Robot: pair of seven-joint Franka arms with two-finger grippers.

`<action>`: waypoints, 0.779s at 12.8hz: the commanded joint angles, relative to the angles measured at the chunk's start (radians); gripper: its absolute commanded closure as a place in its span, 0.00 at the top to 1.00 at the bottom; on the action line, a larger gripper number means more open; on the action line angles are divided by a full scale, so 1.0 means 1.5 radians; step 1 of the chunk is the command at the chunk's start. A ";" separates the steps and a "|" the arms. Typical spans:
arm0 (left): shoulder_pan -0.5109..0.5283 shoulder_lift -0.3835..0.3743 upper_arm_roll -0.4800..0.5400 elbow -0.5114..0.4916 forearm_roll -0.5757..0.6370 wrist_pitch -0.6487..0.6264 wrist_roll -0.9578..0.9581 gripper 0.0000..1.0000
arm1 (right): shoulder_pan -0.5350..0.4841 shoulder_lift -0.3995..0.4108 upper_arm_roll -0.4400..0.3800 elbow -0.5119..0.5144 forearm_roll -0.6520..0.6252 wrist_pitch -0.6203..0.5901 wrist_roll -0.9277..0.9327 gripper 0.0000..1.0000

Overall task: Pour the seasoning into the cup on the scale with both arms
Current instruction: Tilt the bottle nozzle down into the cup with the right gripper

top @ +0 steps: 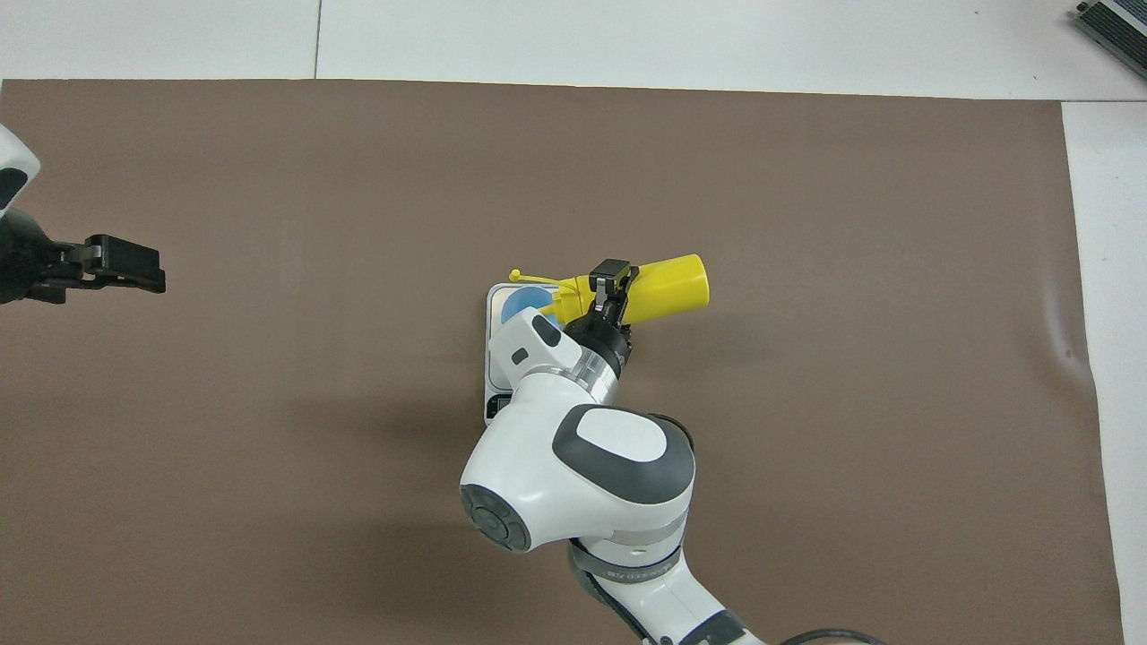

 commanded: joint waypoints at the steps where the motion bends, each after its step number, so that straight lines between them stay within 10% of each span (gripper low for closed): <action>1: 0.004 -0.016 -0.002 -0.020 0.011 0.003 -0.001 1.00 | 0.015 0.005 0.002 -0.007 -0.093 -0.038 0.069 0.00; 10: 0.004 -0.016 -0.002 -0.020 0.011 0.003 -0.001 1.00 | 0.033 0.027 0.002 -0.014 -0.185 -0.108 0.142 0.00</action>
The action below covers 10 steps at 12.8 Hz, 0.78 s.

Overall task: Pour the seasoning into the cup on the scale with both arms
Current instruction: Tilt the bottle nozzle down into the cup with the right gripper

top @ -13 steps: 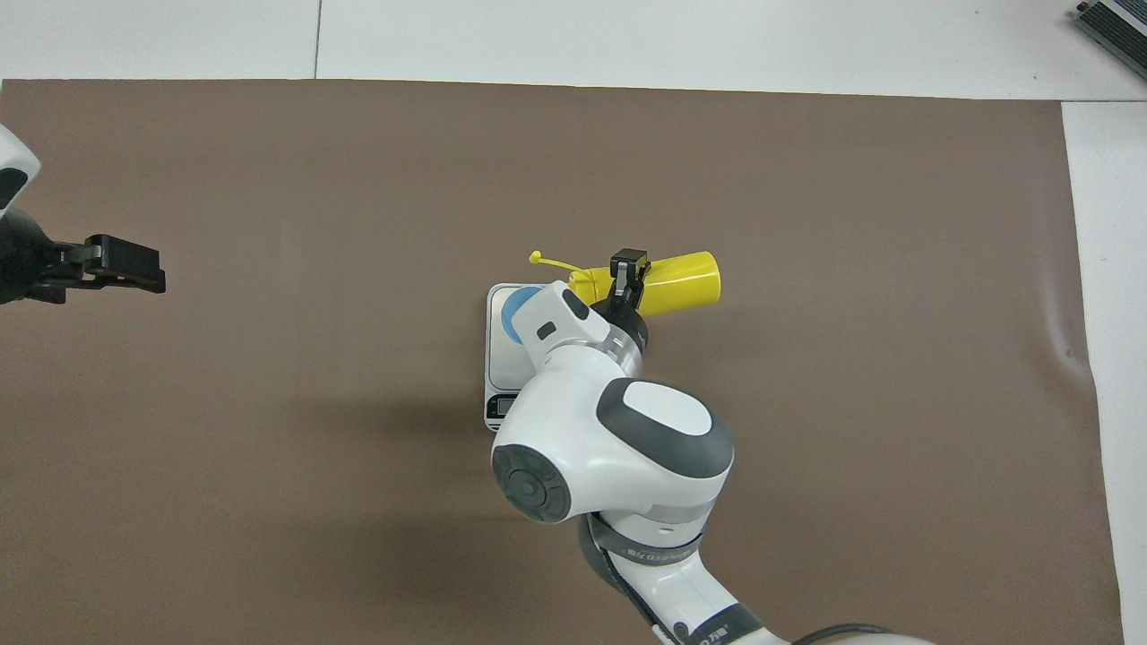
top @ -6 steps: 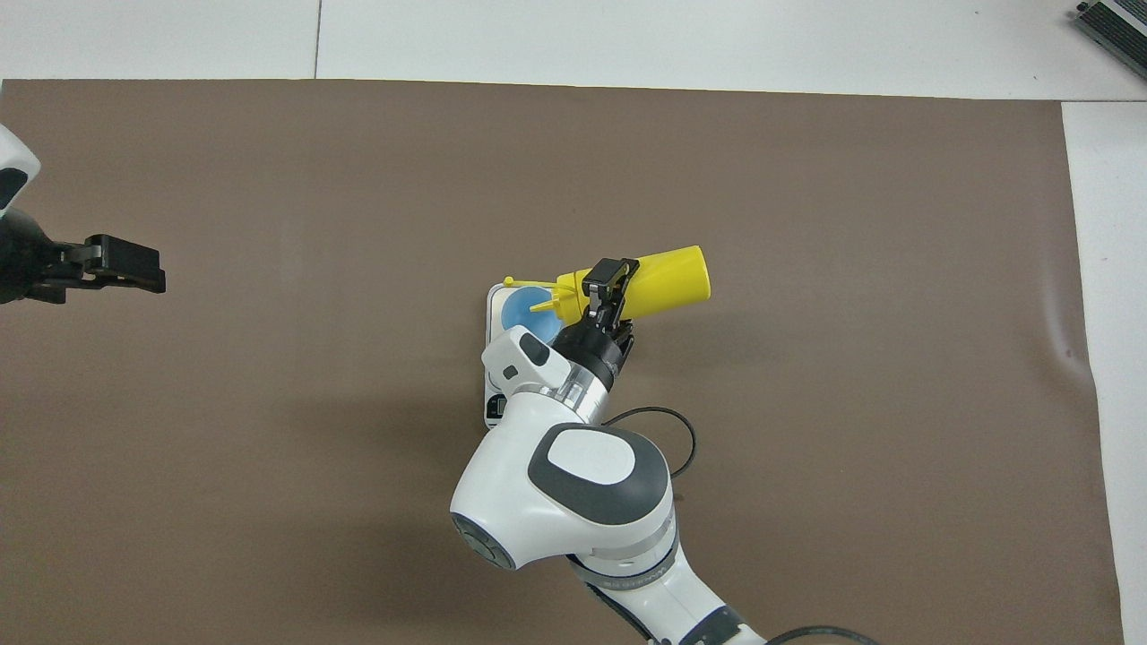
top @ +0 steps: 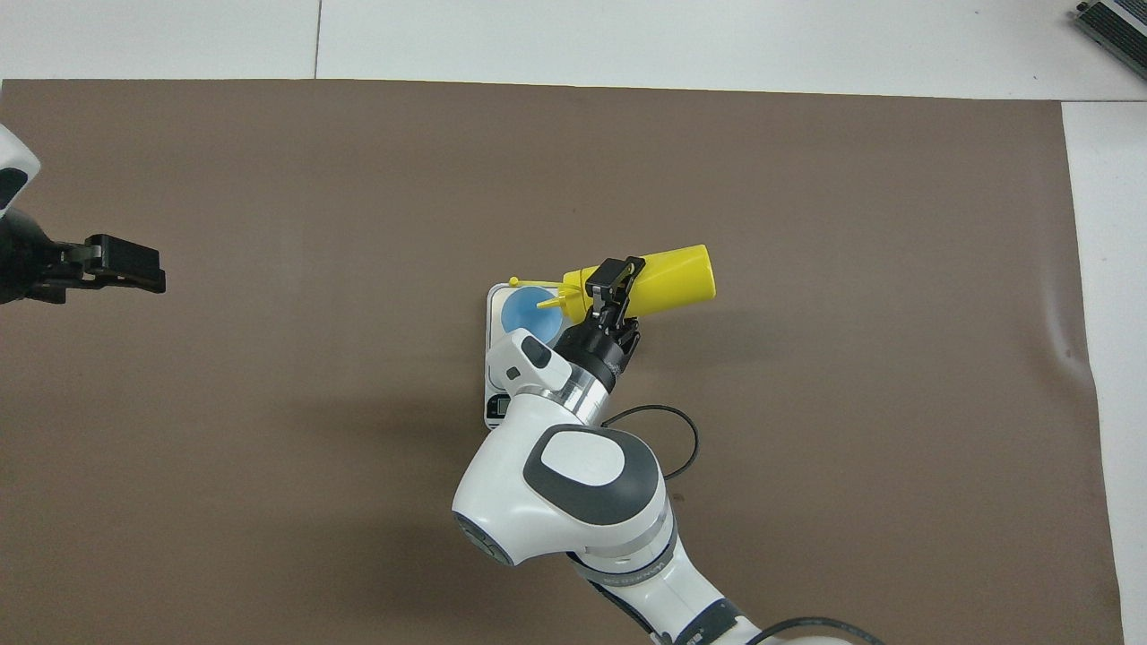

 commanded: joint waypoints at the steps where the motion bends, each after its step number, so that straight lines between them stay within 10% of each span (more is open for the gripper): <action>1: 0.004 -0.016 -0.002 -0.020 0.011 0.003 -0.001 1.00 | 0.017 0.007 0.001 -0.004 -0.043 -0.036 0.045 0.00; 10: 0.004 -0.016 -0.002 -0.020 0.011 0.003 -0.001 1.00 | 0.028 -0.007 0.002 -0.056 -0.082 -0.047 0.065 0.00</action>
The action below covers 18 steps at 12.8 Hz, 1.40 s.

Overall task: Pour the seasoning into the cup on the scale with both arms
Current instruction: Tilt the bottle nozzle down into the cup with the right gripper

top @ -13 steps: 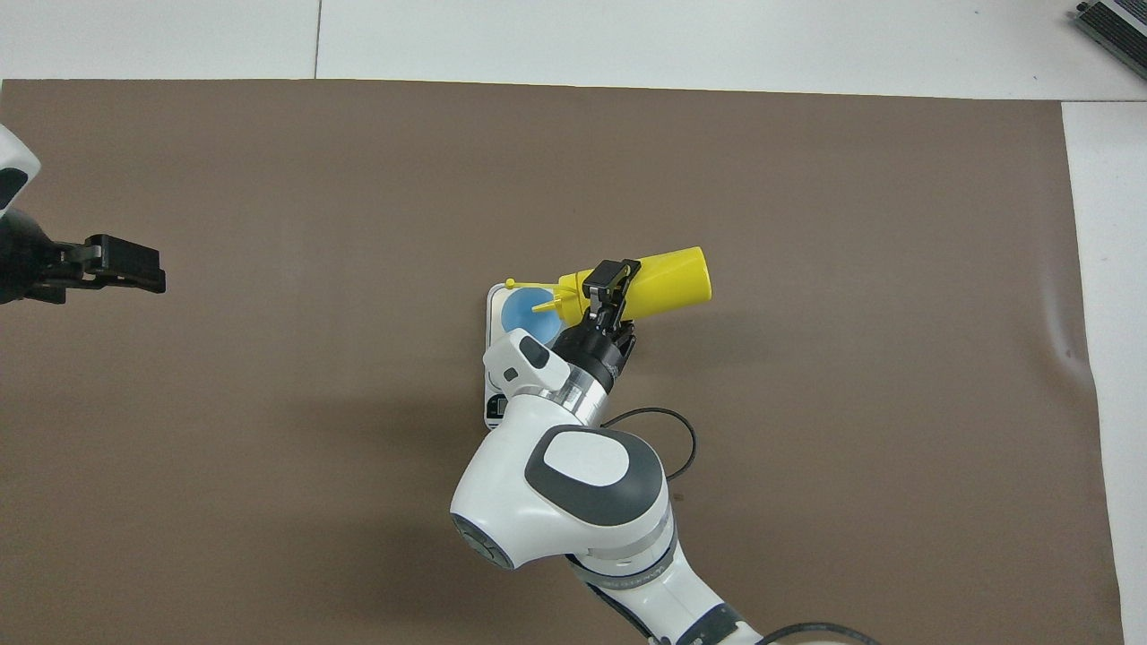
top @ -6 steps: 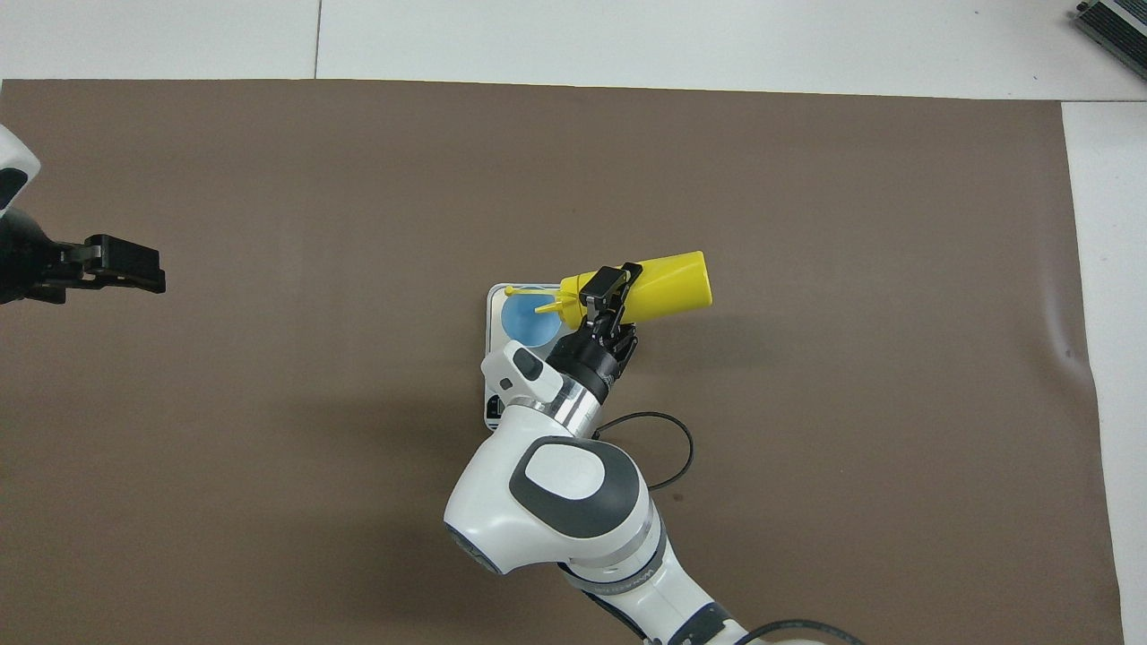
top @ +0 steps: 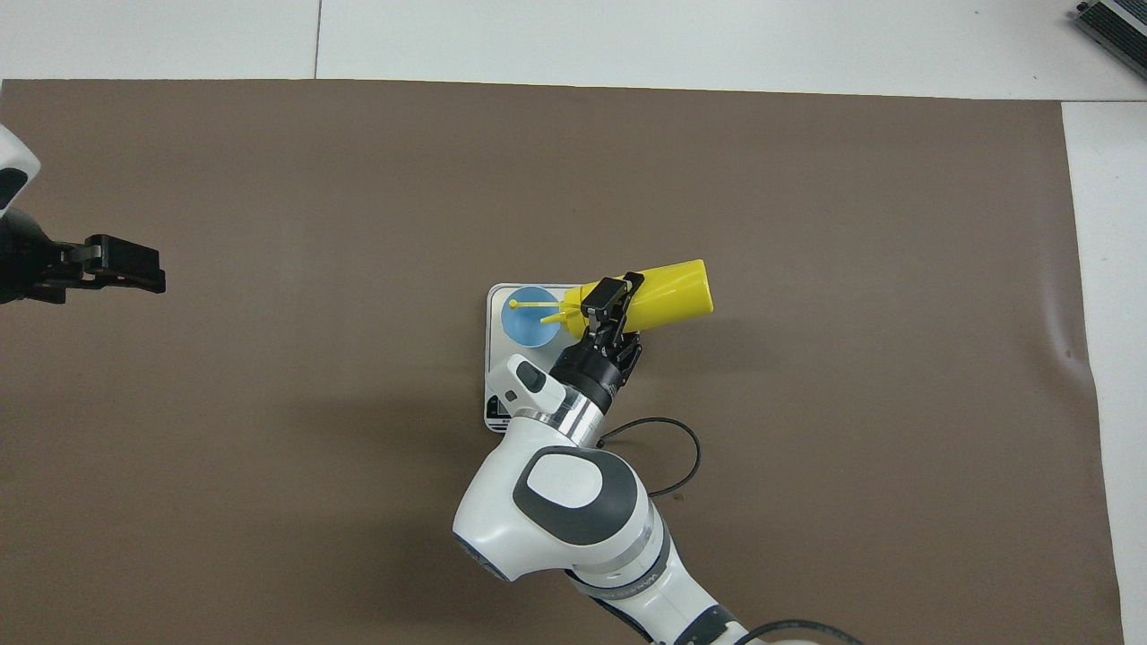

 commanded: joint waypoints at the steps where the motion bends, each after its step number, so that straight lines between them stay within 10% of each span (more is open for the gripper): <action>1: 0.004 -0.016 -0.002 -0.020 0.011 0.003 -0.001 1.00 | 0.001 -0.018 0.002 -0.020 -0.033 -0.010 0.019 0.00; 18: 0.004 -0.016 -0.002 -0.020 0.011 0.003 -0.001 1.00 | -0.047 -0.052 0.001 0.026 0.051 0.087 -0.021 0.00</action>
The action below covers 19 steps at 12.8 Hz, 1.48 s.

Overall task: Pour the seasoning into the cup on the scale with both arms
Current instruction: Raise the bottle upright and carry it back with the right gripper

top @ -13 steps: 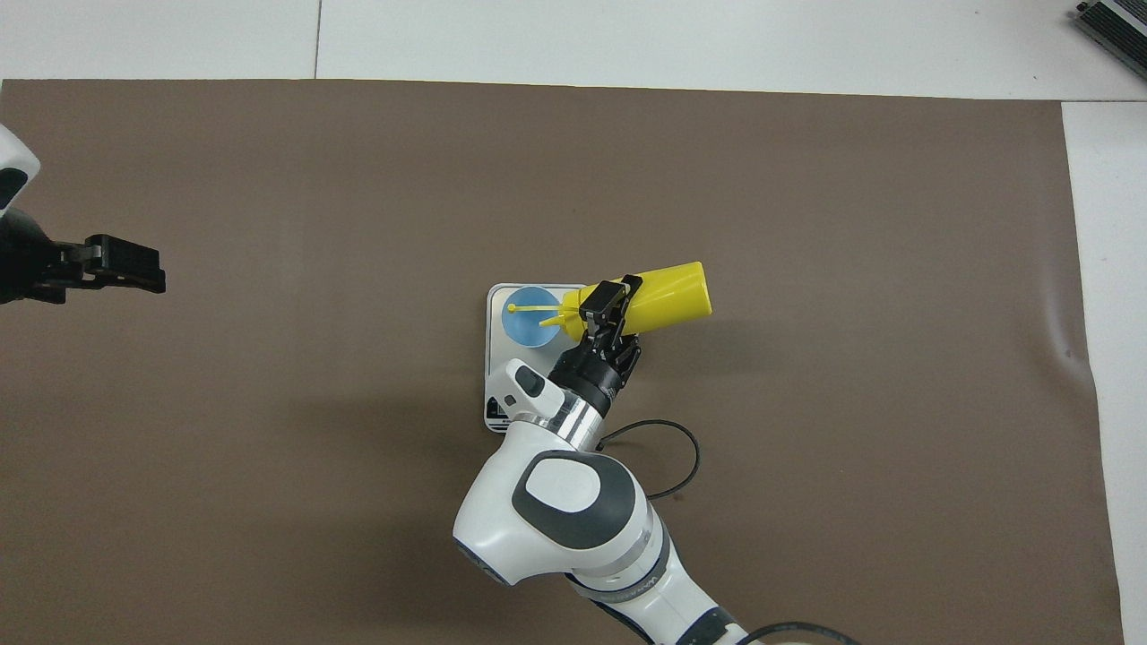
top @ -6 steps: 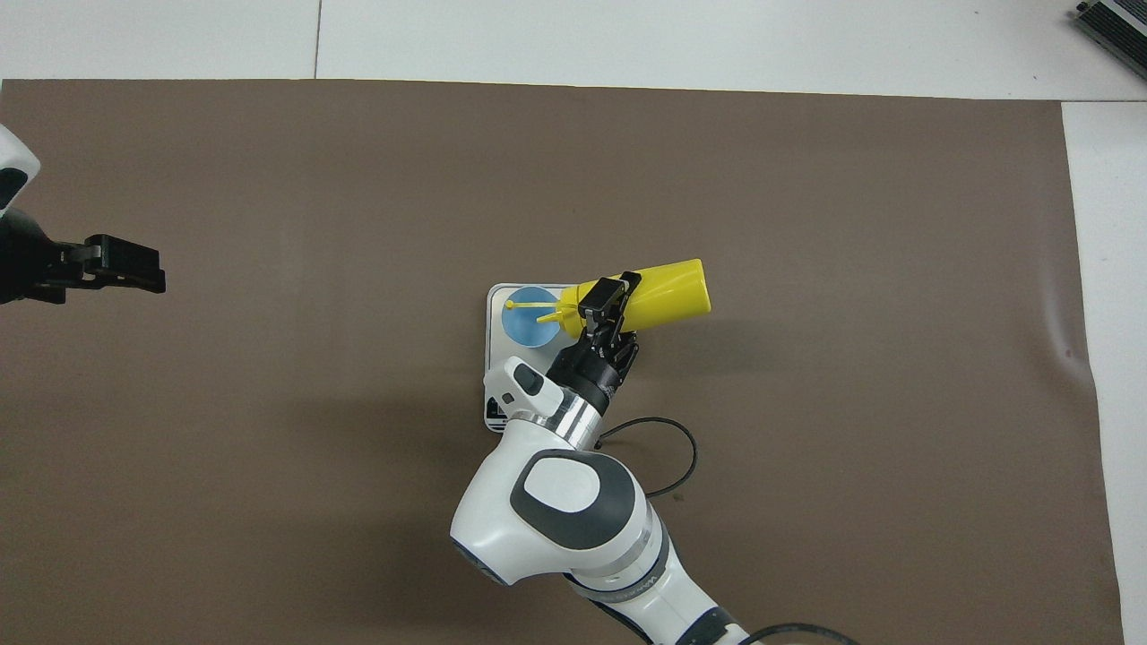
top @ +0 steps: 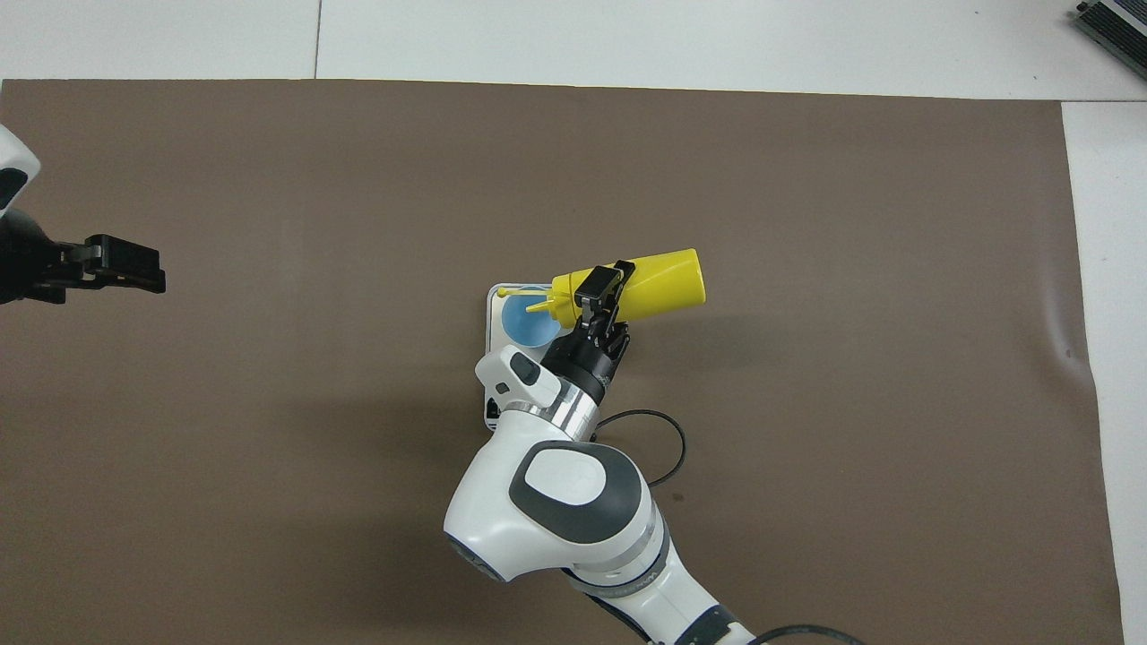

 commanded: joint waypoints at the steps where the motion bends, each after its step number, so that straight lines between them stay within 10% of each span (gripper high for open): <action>1: 0.004 -0.016 -0.002 -0.020 0.011 0.004 -0.001 1.00 | -0.052 -0.047 0.002 -0.005 0.051 0.079 -0.053 0.00; 19: 0.004 -0.016 -0.002 -0.020 0.011 0.003 -0.001 1.00 | -0.283 -0.131 0.002 -0.039 0.640 0.367 -0.237 0.00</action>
